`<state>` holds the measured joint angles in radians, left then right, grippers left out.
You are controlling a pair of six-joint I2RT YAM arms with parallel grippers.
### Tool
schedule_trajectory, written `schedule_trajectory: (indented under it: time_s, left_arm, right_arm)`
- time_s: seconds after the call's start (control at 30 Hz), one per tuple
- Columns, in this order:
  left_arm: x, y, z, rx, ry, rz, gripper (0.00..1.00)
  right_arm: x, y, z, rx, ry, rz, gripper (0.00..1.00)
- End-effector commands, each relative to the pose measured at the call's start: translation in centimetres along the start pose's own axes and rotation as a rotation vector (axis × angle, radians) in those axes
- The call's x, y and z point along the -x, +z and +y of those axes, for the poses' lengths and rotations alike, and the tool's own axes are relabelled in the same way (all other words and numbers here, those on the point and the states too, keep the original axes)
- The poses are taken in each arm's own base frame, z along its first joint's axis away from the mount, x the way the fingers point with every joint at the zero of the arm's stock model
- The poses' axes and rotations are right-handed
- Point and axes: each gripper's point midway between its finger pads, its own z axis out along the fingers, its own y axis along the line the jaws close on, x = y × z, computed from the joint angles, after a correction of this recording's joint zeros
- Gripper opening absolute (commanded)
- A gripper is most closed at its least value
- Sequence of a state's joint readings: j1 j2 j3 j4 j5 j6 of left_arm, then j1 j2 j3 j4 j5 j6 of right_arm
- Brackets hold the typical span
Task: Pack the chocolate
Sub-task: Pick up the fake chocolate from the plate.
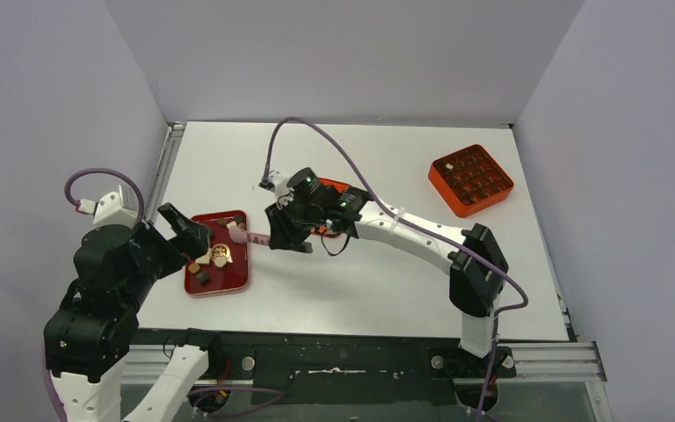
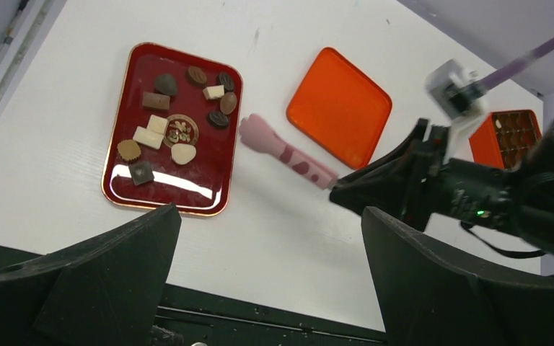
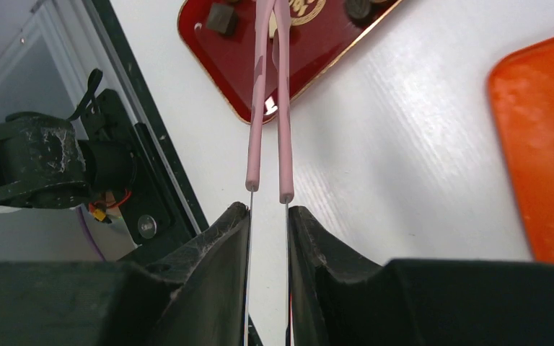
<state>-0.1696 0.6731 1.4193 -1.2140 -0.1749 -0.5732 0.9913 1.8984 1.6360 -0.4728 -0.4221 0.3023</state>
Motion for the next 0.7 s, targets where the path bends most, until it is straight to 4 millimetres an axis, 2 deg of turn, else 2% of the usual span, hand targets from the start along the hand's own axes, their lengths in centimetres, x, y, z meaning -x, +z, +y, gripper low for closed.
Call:
schedule_trajectory:
  time_s: [0.0, 0.1, 0.2, 0.3, 0.37, 0.53, 0.67]
  left_arm:
    - [-0.7, 1.2, -1.3, -0.069, -0.022, 0.017, 0.97]
    - [-2.2, 2.3, -1.4, -0.081, -0.024, 0.064, 0.97]
    - [-2.6, 2.6, -0.7, -0.056, -0.009, 0.061, 0.97]
    - [-1.6, 1.7, 0.1, -0.032, 0.009, 0.007, 0.97]
    - [-0.4, 0.5, 0.3, -0.027, 0.007, -0.048, 0.97]
    - [2.3, -2.2, -1.0, -0.078, -0.025, -0.122, 0.97]
    - [3.5, -3.8, -1.4, -0.102, -0.037, -0.162, 0.97]
  right_arm:
    - [3.9, -5.5, -1.2, -0.066, -0.005, -0.157, 0.16]
    - [4.0, -7.7, -3.2, -0.145, 0.011, -0.192, 0.17]
    - [3.5, -7.9, -4.0, -0.2, 0.0, -0.173, 0.22]
    - [3.2, -6.7, -3.1, -0.22, -0.035, -0.143, 0.24]
    - [3.0, -5.5, -1.4, -0.221, -0.094, -0.12, 0.26]
    - [2.9, -2.4, 1.3, -0.197, -0.204, -0.094, 0.28]
    - [2.8, 0.2, 2.8, -0.175, -0.3, -0.086, 0.3]
